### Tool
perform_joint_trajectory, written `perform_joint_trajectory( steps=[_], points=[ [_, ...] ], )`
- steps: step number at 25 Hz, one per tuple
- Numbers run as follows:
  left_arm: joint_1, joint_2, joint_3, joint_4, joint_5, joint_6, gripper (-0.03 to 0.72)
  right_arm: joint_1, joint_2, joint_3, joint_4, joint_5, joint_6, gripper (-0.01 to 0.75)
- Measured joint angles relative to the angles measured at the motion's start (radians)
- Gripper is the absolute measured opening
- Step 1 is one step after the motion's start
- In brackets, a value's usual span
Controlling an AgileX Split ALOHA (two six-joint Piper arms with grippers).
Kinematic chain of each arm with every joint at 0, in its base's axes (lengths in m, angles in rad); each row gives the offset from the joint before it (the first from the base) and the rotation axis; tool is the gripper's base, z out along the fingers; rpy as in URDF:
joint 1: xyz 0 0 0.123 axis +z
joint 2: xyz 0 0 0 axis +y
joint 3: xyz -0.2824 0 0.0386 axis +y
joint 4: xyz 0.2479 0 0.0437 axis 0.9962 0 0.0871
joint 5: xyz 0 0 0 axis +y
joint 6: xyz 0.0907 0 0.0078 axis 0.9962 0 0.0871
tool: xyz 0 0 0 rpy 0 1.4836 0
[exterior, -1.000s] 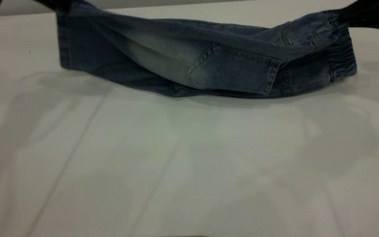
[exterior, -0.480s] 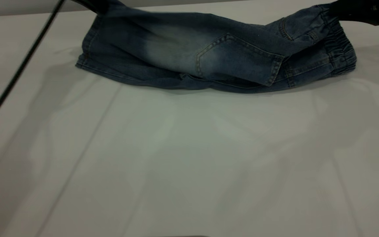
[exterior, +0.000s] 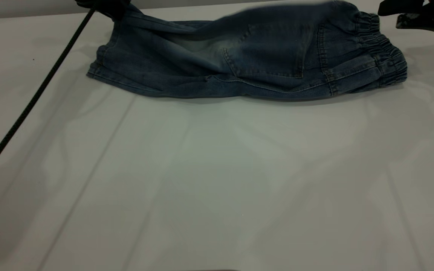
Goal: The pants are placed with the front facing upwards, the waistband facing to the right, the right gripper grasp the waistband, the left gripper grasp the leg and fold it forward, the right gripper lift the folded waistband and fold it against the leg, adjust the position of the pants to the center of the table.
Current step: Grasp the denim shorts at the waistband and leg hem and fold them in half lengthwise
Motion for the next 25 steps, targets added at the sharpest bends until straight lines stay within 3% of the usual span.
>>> perform_joint_trajectory(
  steps=[3, 6, 11, 14, 17, 19, 22, 25],
  points=[
    [0.000, 0.000, 0.000, 0.000, -0.013, 0.018, 0.094, 0.000, 0.000, 0.000, -0.002, 0.002, 0.049, 0.538],
    [0.000, 0.000, 0.000, 0.001, -0.043, 0.053, 0.200, 0.000, -0.001, 0.000, -0.028, 0.023, 0.092, 0.619],
    [0.000, 0.000, -0.013, 0.001, -0.074, 0.084, 0.480, -0.003, -0.052, 0.000, -0.151, 0.095, 0.232, 0.636],
    [0.000, -0.015, -0.023, 0.001, -0.034, 0.041, 0.593, -0.017, -0.102, -0.001, -0.278, 0.168, 0.390, 0.634],
    [0.000, -0.052, -0.039, 0.001, 0.102, -0.054, 0.615, -0.027, -0.129, -0.004, -0.407, 0.256, 0.589, 0.624],
    [0.000, -0.075, -0.065, 0.002, 0.251, -0.084, 0.605, -0.028, -0.129, -0.006, -0.486, 0.305, 0.721, 0.610],
    [0.000, -0.092, -0.113, 0.002, 0.450, -0.090, 0.573, -0.019, -0.118, -0.006, -0.583, 0.323, 0.847, 0.580],
    [-0.003, -0.093, -0.131, 0.001, 0.546, -0.093, 0.554, -0.004, -0.089, -0.006, -0.622, 0.303, 0.887, 0.572]
  ],
)
